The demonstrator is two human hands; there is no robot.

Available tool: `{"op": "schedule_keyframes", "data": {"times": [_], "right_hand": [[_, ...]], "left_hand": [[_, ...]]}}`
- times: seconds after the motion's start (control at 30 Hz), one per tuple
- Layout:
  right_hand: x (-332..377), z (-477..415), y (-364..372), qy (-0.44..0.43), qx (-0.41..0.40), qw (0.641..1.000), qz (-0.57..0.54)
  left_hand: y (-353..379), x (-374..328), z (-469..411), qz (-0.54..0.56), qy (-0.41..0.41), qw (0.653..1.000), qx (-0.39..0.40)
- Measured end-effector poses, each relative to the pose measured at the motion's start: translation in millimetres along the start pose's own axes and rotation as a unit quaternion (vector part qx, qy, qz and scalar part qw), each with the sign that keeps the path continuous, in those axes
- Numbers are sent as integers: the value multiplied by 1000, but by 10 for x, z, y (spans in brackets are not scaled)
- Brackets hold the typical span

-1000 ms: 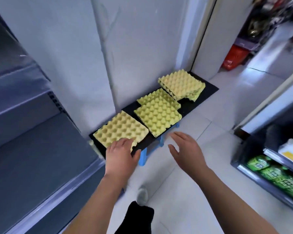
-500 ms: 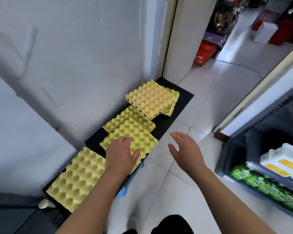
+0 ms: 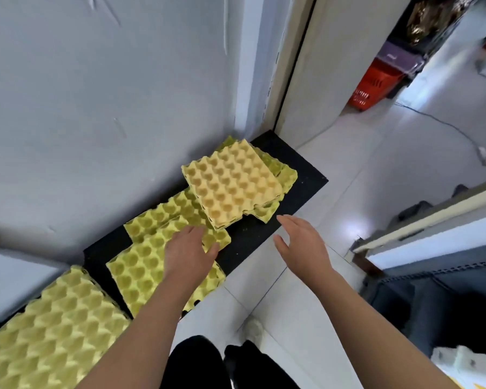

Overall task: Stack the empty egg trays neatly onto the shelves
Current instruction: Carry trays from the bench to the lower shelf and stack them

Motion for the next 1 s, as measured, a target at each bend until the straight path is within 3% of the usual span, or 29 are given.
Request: {"op": "schedule_keyframes", "data": {"times": [0.23,0.7,0.87,1.0], "right_hand": [[-498,-1044,397,-9,62,998,-14],[-1142,-2487,1691,51,194,980,-20],[-1322,-2763,2119,33,251,967,15],[-1437,-2855,2320,50,287,956,-26]], "left_hand": [[485,-227,-761,-1,-105,994,36],[1772,50,-1884,39,-267,956,119],[2077,132,-2002,87,-326,933,121],[2245,104,-2038,103,-364,921,92]]}}
Point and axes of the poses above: each hand's wrist, its own z-axis away from the middle knuckle, its own y-axis out of the palm, x = y × z, the point moved 3 cm from there along -z, towards the middle knuckle, and after that the axes turned 12 degrees about -x, right-handed, at the moved point
